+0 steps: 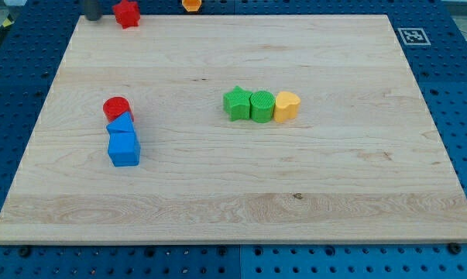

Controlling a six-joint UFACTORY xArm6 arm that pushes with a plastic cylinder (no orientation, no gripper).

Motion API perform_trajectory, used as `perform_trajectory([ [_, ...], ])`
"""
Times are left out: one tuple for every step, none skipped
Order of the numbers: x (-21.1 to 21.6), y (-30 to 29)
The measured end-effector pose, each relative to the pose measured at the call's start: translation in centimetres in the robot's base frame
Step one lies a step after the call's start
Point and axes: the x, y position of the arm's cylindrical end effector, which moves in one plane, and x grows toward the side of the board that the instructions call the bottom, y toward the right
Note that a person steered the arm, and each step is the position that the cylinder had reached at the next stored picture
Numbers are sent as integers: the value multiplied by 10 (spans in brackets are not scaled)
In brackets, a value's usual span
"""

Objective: Place the red star at the top center of the board

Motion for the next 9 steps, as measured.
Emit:
perform_trajectory([
  [0, 31],
  [0, 31],
  [0, 63],
  [0, 78],
  [0, 78],
  [4, 114],
  [6, 144],
  [6, 167],
  [6, 167],
])
